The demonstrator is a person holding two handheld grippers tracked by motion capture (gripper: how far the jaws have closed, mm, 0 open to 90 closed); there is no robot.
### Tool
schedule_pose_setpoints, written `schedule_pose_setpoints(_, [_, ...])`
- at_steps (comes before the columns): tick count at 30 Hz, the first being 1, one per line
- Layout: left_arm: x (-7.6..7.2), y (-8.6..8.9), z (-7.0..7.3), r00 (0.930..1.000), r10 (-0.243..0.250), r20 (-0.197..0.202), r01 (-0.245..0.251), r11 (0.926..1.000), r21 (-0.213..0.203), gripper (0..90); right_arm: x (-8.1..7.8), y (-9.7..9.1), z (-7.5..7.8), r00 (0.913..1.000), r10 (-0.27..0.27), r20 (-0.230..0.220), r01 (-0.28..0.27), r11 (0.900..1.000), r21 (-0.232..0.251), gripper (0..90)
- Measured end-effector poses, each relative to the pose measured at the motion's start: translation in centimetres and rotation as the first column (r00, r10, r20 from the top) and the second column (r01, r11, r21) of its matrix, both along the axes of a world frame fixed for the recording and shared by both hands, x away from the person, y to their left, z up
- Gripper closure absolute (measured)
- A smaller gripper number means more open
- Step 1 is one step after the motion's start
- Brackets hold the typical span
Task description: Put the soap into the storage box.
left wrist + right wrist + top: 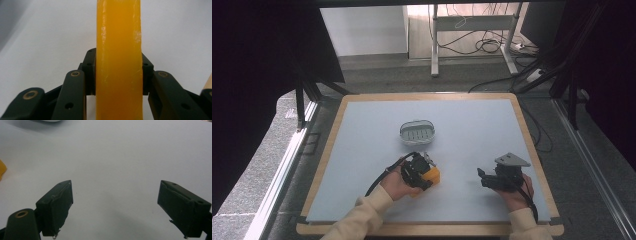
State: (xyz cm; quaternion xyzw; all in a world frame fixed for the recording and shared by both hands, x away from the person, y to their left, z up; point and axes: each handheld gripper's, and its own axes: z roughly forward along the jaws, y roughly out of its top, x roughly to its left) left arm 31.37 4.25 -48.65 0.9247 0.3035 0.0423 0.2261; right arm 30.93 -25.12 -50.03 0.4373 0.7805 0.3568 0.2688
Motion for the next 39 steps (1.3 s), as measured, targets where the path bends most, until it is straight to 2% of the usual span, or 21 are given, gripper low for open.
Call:
schedule_pose_setpoints(12, [-0.1, 0.2, 1.7, 0.9993, -0.027, 0.027, 0.027, 0.9995, -0.017, 61.8, 0.0, 0.0, 0.1, 1.0, -0.004, 0.005, 0.004, 1.0, 0.001, 13.3])
schedule_pose_setpoints(25, [0.4, 1.5, 3.1, 0.9988, -0.011, 0.047, 0.013, 0.999, -0.043, 61.8, 0.0, 0.0, 0.0, 1.0, -0.005, 0.004, 0.005, 1.0, 0.0, 13.3])
schedule_pose_setpoints(39, [0.8, 2.4, 3.5, 0.9987, 0.002, 0.05, 0.001, 0.9983, -0.058, 61.9, 0.0, 0.0, 0.0, 1.0, -0.004, 0.006, 0.004, 1.0, -0.002, 13.3])
